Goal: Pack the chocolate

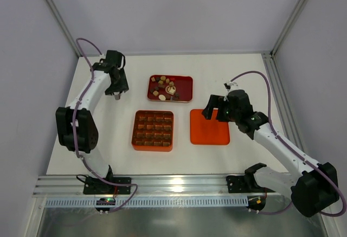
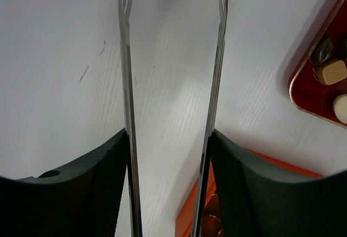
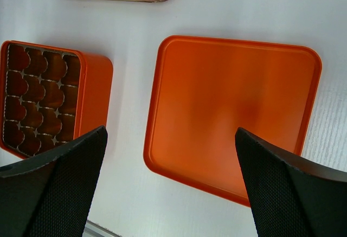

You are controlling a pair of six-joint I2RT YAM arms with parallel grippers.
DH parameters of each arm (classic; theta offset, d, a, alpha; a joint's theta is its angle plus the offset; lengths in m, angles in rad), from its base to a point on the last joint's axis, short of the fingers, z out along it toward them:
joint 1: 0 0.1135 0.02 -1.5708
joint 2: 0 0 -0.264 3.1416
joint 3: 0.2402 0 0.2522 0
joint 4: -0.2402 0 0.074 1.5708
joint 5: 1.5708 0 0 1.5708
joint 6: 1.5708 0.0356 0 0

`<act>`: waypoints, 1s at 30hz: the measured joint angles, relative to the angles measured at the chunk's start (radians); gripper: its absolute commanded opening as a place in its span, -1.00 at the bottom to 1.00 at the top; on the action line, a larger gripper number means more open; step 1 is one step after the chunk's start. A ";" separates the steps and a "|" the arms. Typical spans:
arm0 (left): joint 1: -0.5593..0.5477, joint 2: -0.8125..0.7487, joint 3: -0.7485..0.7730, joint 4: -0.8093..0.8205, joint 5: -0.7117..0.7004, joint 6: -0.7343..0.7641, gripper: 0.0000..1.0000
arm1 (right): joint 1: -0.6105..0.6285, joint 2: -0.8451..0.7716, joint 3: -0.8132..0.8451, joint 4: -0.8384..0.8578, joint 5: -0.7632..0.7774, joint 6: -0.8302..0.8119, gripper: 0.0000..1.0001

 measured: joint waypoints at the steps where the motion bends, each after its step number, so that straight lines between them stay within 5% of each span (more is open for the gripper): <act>1: -0.004 -0.007 0.005 -0.008 0.000 -0.002 0.18 | 0.000 0.002 -0.001 0.000 -0.002 0.000 0.99; 30: -0.254 -0.150 0.115 -0.124 0.045 -0.014 -0.01 | 0.000 0.022 -0.002 0.023 -0.005 0.023 1.00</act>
